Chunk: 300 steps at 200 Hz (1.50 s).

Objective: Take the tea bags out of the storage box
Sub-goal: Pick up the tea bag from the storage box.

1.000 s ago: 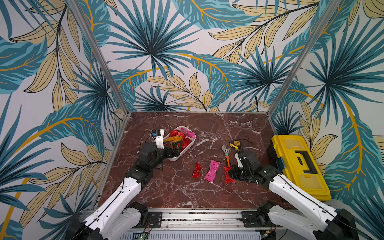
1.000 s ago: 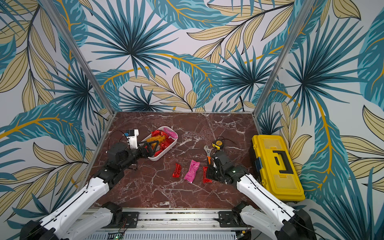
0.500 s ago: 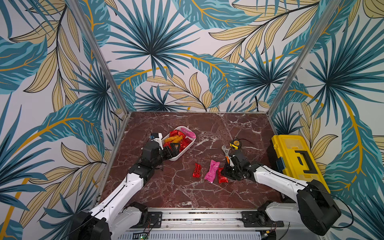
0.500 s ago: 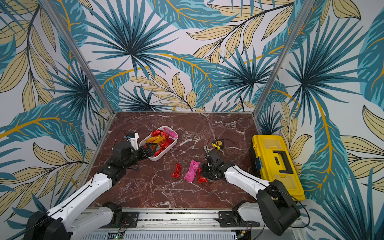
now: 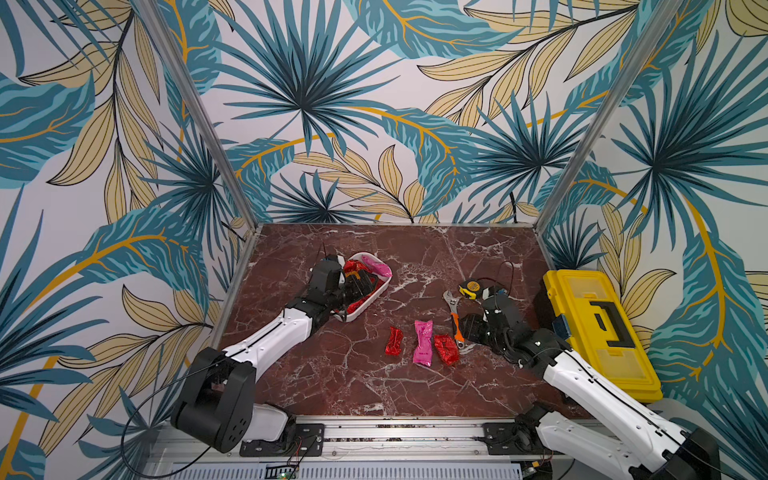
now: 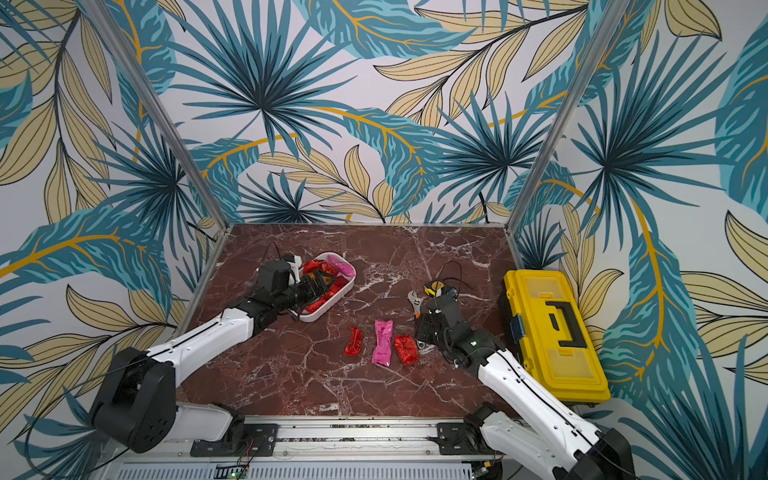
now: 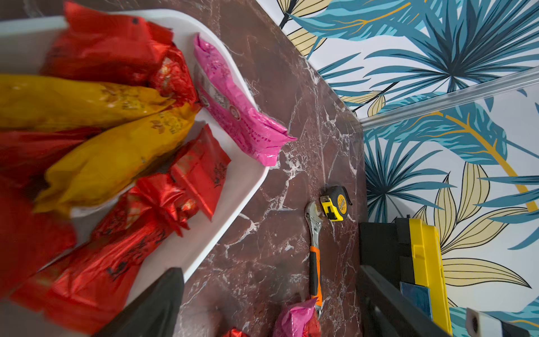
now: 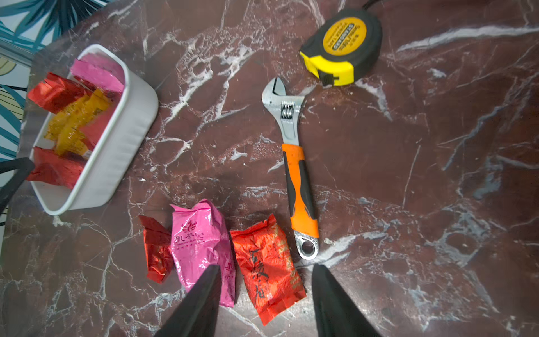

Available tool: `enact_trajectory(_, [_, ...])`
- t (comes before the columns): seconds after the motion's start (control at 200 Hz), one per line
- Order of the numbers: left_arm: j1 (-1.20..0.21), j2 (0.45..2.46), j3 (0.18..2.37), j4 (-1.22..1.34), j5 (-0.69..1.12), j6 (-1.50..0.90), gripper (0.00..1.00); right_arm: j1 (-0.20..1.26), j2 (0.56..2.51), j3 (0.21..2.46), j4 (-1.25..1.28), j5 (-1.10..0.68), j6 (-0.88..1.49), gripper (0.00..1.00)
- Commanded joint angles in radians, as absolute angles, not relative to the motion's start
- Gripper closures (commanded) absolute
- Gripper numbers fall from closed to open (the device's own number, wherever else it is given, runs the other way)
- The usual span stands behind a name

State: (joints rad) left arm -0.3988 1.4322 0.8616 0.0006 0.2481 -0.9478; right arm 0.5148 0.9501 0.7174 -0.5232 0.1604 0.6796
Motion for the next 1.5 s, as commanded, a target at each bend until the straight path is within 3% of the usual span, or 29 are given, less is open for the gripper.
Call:
enact_trajectory(0.0, [-0.438, 1.504, 1.005, -0.079, 0.114, -1.055, 0.09, 0.514, 0.953, 0.745, -0.554, 0.189, 0.647, 0.45])
enact_trajectory(0.23, [-0.454, 1.710, 1.306, -0.393, -0.032, -1.110, 0.18, 0.514, 0.945, 0.734, -0.508, 0.177, 0.649, 0.45])
enact_trajectory(0.641, [-0.453, 1.950, 1.554, -0.474, -0.116, -1.112, 0.33, 0.514, 0.963, 0.710, -0.449, 0.118, 0.647, 0.44])
enact_trajectory(0.696, [-0.453, 1.966, 1.566, -0.475, -0.128, -1.111, 0.36, 0.514, 0.963, 0.710, -0.449, 0.117, 0.643, 0.44])
enact_trajectory(0.916, [-0.453, 1.968, 1.560, -0.460, -0.153, -1.114, 0.64, 0.514, 0.953, 0.703, -0.448, 0.100, 0.629, 0.44])
enact_trajectory(1.091, [-0.453, 1.956, 1.551, -0.459, -0.157, -1.110, 0.79, 0.514, 0.938, 0.702, -0.449, 0.097, 0.622, 0.44])
enact_trajectory(1.292, [-0.453, 1.922, 1.532, -0.456, -0.150, -1.109, 0.93, 0.514, 0.905, 0.702, -0.461, 0.107, 0.618, 0.44])
enact_trajectory(1.497, [-0.458, 1.842, 1.481, -0.458, -0.146, -1.122, 0.96, 0.514, 0.887, 0.733, -0.507, 0.121, 0.611, 0.44])
